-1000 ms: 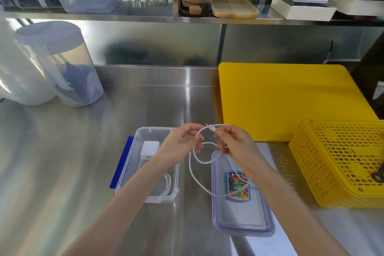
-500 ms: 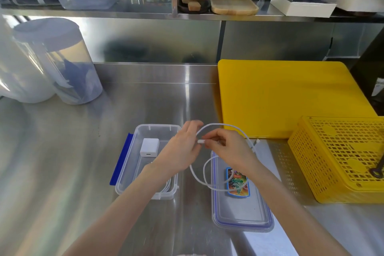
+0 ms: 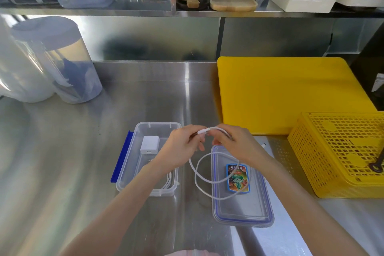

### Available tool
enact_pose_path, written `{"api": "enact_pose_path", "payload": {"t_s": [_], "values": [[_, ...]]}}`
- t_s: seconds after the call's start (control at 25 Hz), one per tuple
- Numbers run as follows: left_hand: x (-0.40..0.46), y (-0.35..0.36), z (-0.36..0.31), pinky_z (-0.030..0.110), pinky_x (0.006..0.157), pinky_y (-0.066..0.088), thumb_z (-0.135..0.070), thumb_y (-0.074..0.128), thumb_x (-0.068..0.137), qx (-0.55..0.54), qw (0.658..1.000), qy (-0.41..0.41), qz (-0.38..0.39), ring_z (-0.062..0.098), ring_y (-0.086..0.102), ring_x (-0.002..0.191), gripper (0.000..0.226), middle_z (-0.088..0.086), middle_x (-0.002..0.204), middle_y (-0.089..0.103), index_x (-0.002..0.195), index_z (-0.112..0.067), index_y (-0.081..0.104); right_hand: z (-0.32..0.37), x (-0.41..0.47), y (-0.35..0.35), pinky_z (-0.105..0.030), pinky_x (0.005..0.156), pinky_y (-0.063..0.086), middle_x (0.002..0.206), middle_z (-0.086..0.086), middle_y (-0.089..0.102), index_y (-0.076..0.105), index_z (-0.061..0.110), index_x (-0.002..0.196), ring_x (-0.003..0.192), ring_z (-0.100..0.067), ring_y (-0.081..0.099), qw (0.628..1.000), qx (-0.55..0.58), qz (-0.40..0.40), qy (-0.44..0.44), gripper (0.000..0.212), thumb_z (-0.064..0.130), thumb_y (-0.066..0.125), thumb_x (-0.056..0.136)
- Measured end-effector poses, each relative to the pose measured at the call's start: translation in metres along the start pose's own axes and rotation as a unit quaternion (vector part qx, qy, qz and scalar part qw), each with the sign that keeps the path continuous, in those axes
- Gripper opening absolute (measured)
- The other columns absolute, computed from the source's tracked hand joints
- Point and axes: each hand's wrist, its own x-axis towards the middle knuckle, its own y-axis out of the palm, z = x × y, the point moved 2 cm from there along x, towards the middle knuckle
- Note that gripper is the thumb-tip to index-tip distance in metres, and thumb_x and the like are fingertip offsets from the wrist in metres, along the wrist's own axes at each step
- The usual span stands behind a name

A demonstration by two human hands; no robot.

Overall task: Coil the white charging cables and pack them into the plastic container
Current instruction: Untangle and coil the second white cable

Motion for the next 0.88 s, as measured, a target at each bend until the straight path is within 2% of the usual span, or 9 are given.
{"api": "enact_pose_path", "payload": {"t_s": [0.08, 0.16, 0.24, 0.32, 0.44, 0.48, 0.6, 0.72, 0.88], "values": [[0.001, -0.002, 0.0, -0.002, 0.064, 0.035, -0.002, 0.043, 0.089, 0.021, 0.999, 0.002, 0.023, -0.007, 0.057, 0.062, 0.02, -0.017, 0.064, 0.056, 0.088, -0.008, 0.062, -0.002, -0.003, 0.002, -0.011, 0.048, 0.037, 0.055, 0.01, 0.053, 0.059, 0.031, 0.079, 0.049, 0.003, 0.051, 0.999, 0.032, 0.032, 0.004, 0.022, 0.031, 0.042, 0.092], [0.001, -0.002, 0.0, -0.002, 0.062, 0.035, -0.002, 0.042, 0.088, 0.045, 0.997, -0.004, 0.062, -0.002, 0.056, 0.062, 0.021, -0.01, 0.067, 0.059, 0.081, -0.01, 0.06, -0.004, -0.004, 0.003, -0.011, 0.047, 0.036, 0.052, 0.01, 0.047, 0.056, 0.034, 0.073, 0.047, 0.003, 0.047, 0.997, 0.045, 0.059, 0.003, 0.024, 0.033, 0.042, 0.092], [0.0, -0.002, 0.002, -0.001, 0.059, 0.035, -0.002, 0.041, 0.087, 0.057, 0.995, -0.015, 0.075, -0.009, 0.055, 0.06, 0.026, -0.004, 0.071, 0.063, 0.075, -0.019, 0.055, -0.003, -0.003, 0.003, -0.014, 0.048, 0.035, 0.051, 0.01, 0.046, 0.057, 0.029, 0.069, 0.046, 0.002, 0.044, 0.995, 0.07, 0.068, 0.007, 0.03, 0.034, 0.039, 0.092], [-0.001, -0.002, 0.004, 0.002, 0.059, 0.038, -0.007, 0.042, 0.089, 0.058, 0.994, -0.021, 0.086, -0.012, 0.055, 0.061, 0.024, 0.0, 0.074, 0.066, 0.076, -0.022, 0.056, -0.003, -0.002, 0.001, -0.015, 0.05, 0.032, 0.051, 0.01, 0.045, 0.062, 0.021, 0.074, 0.044, 0.001, 0.043, 0.995, 0.077, 0.063, 0.019, 0.035, 0.031, 0.036, 0.094], [-0.003, 0.002, 0.004, 0.017, 0.066, 0.041, -0.031, 0.041, 0.094, 0.077, 0.99, -0.019, 0.117, 0.008, 0.057, 0.073, 0.023, 0.002, 0.082, 0.064, 0.093, -0.019, 0.061, 0.0, -0.003, 0.002, -0.015, 0.048, 0.031, 0.052, 0.008, 0.043, 0.059, 0.022, 0.07, 0.043, 0.0, 0.04, 0.994, 0.058, 0.098, 0.003, 0.032, 0.025, 0.038, 0.094], [-0.004, 0.003, 0.004, 0.018, 0.067, 0.041, -0.035, 0.039, 0.094, 0.072, 0.99, -0.017, 0.123, 0.008, 0.057, 0.074, 0.027, 0.002, 0.081, 0.064, 0.092, -0.019, 0.06, 0.002, -0.003, 0.003, -0.014, 0.046, 0.03, 0.051, 0.008, 0.041, 0.057, 0.024, 0.068, 0.042, 0.0, 0.039, 0.992, 0.062, 0.111, -0.002, 0.031, 0.025, 0.04, 0.094], [-0.004, 0.004, 0.001, 0.007, 0.061, 0.039, -0.036, 0.035, 0.095, 0.02, 0.993, -0.014, 0.116, -0.009, 0.054, 0.058, 0.033, -0.007, 0.061, 0.058, 0.079, -0.023, 0.06, 0.005, -0.003, 0.0, -0.011, 0.043, 0.031, 0.045, 0.011, 0.041, 0.057, 0.017, 0.069, 0.039, 0.0, 0.038, 0.986, 0.131, 0.1, 0.021, 0.031, 0.028, 0.041, 0.093], [-0.003, -0.004, 0.002, 0.01, 0.058, 0.039, -0.032, 0.037, 0.094, -0.044, 0.998, -0.016, 0.045, -0.003, 0.05, 0.048, 0.028, -0.01, 0.047, 0.051, 0.073, -0.038, 0.055, 0.004, -0.005, -0.011, -0.012, 0.048, 0.04, 0.047, 0.011, 0.051, 0.062, 0.018, 0.076, 0.045, 0.0, 0.044, 0.956, 0.275, 0.078, 0.063, 0.028, 0.024, 0.041, 0.093], [-0.001, -0.01, 0.004, 0.018, 0.061, 0.044, -0.031, 0.041, 0.093, -0.121, 0.991, -0.05, 0.016, 0.003, 0.048, 0.045, 0.029, -0.013, 0.041, 0.049, 0.065, -0.03, 0.049, 0.002, -0.007, -0.02, -0.011, 0.056, 0.05, 0.062, 0.012, 0.069, 0.067, 0.024, 0.088, 0.059, 0.001, 0.061, 0.93, 0.357, 0.034, 0.074, 0.026, 0.014, 0.043, 0.092]]}}
